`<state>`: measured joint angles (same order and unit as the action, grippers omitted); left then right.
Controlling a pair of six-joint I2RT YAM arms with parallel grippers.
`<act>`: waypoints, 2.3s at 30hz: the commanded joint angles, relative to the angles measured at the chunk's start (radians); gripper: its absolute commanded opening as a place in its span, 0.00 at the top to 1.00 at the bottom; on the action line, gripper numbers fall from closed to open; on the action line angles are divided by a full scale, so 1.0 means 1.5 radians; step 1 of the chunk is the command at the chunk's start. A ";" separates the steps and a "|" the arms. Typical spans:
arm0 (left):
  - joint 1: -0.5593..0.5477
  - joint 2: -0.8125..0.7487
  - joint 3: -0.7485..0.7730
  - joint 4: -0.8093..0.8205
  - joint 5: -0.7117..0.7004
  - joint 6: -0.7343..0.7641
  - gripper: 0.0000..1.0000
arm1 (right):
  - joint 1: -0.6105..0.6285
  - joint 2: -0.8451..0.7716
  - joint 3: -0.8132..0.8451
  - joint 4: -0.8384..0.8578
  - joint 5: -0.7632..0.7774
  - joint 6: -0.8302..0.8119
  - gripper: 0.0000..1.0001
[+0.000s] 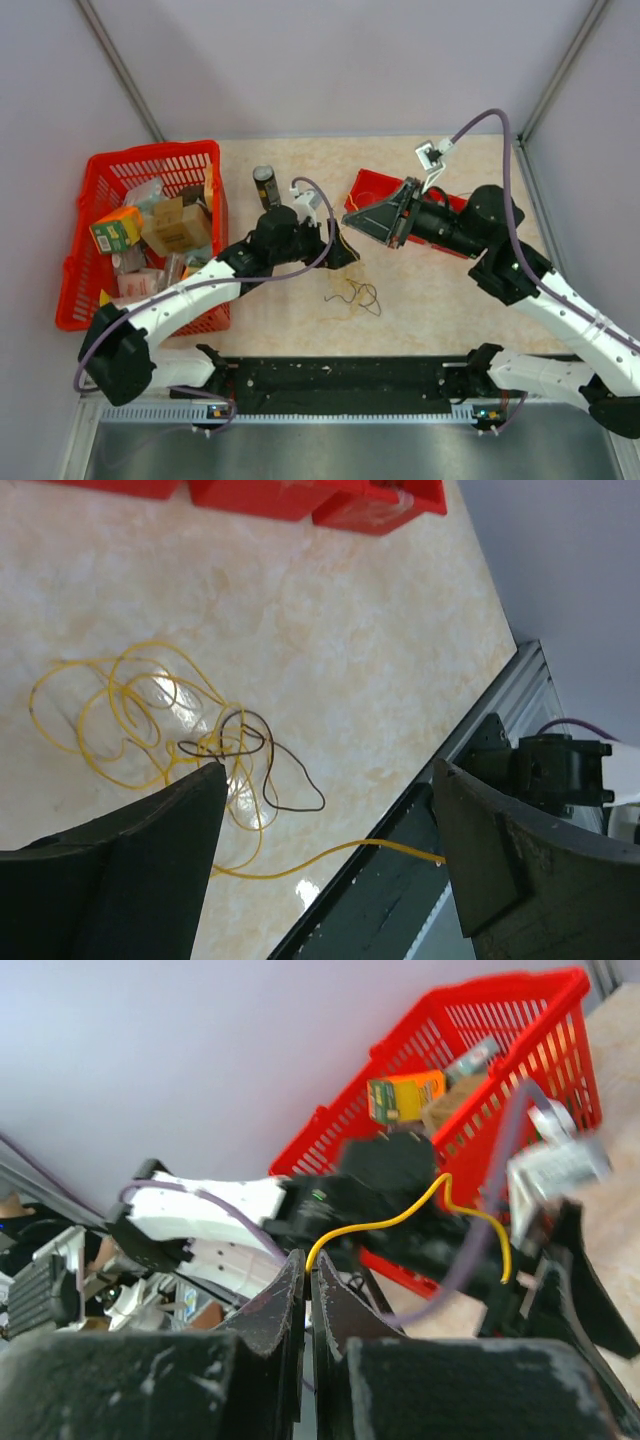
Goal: Untangle the cables
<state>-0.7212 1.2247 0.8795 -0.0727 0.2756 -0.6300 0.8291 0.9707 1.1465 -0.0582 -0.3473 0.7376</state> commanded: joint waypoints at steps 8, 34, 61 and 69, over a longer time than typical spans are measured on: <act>-0.003 0.164 -0.115 0.179 0.060 -0.112 0.28 | 0.010 0.021 0.326 -0.026 -0.017 -0.059 1.00; 0.001 -0.122 -0.085 -0.077 -0.016 -0.001 0.16 | -0.246 0.048 0.257 -0.232 0.280 -0.277 1.00; 0.000 -0.131 -0.071 -0.094 0.013 -0.003 0.13 | -0.449 0.283 0.458 -0.151 0.088 -0.204 1.00; 0.000 -0.118 -0.076 -0.087 0.016 -0.005 0.14 | -0.457 0.315 0.444 -0.119 0.059 -0.171 1.00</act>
<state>-0.7208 1.0416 0.7425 -0.2478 0.2832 -0.6441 0.1547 1.4414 1.8011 -0.3050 -0.2180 0.4469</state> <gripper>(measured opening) 0.865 0.008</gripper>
